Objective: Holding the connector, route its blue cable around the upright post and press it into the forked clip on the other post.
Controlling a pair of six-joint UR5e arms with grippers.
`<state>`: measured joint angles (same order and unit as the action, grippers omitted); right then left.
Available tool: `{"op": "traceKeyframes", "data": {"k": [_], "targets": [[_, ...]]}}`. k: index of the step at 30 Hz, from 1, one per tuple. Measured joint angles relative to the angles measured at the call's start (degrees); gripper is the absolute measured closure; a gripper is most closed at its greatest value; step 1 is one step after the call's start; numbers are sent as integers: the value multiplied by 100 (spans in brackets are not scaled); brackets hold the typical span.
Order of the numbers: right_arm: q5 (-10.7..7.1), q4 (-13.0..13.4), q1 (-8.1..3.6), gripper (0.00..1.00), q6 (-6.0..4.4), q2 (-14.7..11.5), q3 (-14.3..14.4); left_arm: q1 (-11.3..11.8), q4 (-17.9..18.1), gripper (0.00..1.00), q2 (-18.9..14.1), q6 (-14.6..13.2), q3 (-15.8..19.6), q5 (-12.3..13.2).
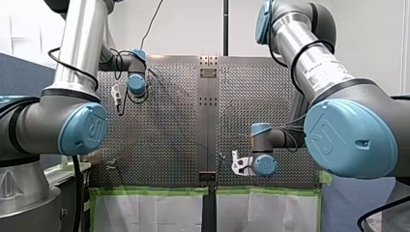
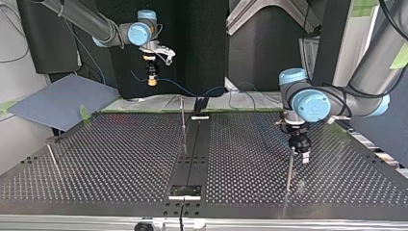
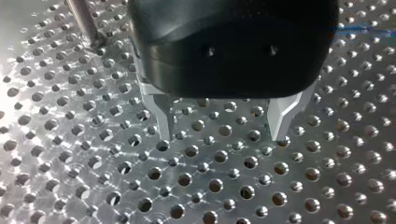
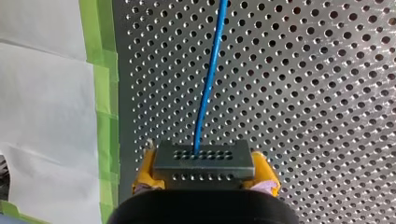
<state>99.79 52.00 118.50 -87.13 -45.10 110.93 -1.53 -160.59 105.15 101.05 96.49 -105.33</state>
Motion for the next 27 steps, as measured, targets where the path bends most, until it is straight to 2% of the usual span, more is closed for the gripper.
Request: {"op": "traceKeyframes", "data": {"k": [9, 14, 22, 27], "targets": [[-20, 3, -77, 100, -32, 12, 3, -6, -281, 0, -5, 40, 1, -27], [-20, 8, -102, 100, -40, 13, 3, -4, -494, 0, -30, 155, 3, -172], [-52, 17, -118, 100, -42, 17, 4, 43, -835, 0, -300, 255, 172, -497], [-80, 20, -120, 100, -42, 18, 3, 93, -1083, 0, -547, 219, 411, -582]]}}
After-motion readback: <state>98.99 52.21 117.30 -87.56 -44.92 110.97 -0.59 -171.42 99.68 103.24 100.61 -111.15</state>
